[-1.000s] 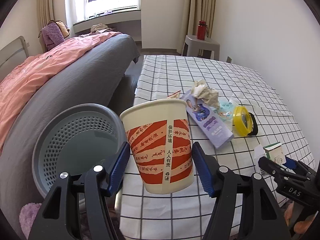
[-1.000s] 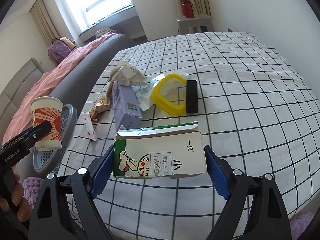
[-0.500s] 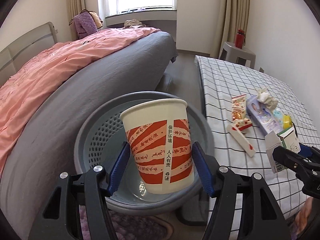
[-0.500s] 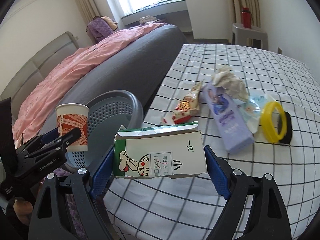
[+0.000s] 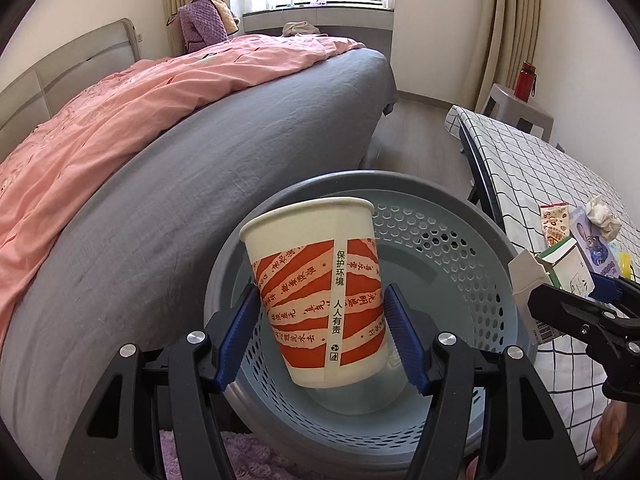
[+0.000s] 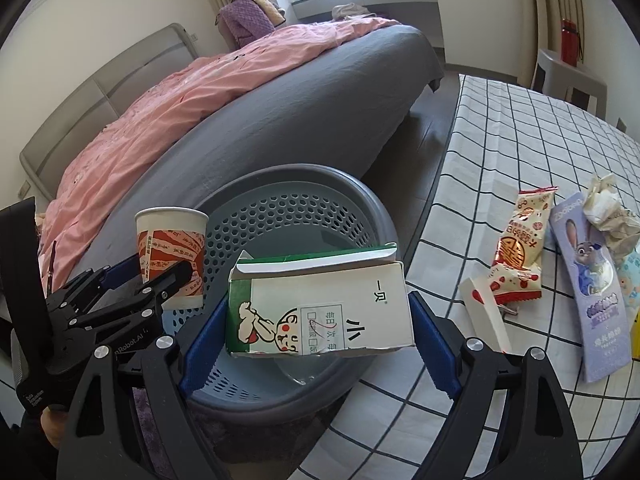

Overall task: Collect trash
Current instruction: 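Carry cup and carton over the grey basket and open both tools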

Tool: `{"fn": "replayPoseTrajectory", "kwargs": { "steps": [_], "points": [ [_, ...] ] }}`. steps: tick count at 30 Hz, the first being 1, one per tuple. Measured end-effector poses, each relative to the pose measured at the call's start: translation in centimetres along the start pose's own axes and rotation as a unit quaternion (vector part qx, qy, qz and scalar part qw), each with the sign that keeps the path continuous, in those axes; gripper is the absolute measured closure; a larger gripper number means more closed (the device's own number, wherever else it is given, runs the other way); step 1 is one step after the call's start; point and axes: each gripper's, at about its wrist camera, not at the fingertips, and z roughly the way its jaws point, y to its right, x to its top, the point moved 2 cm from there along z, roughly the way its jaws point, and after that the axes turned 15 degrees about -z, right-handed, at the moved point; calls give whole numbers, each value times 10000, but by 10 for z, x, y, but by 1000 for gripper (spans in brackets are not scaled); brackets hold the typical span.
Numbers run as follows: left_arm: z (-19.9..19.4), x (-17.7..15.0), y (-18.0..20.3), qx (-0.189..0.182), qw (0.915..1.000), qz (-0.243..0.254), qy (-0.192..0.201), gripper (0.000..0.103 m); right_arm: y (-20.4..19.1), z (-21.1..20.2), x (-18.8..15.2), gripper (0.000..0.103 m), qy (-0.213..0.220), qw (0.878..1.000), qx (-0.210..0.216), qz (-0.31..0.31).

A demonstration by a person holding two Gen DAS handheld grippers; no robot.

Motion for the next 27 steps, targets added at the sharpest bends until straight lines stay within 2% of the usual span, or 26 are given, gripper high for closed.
{"fn": "replayPoseTrajectory", "kwargs": {
  "steps": [11, 18, 27],
  "points": [
    [15, -2, -17, 2, 9995, -278, -126, 41, -15, 20, 12, 18, -110, 9996, -6, -255],
    [11, -1, -18, -63, 9995, -298, -67, 39, -17, 18, 15, 13, -20, 9996, -83, -270],
    [12, -1, -22, -20, 9992, -385, -84, 37, -18, 15, 12, 13, -7, 9995, -131, -283]
  ]
}}
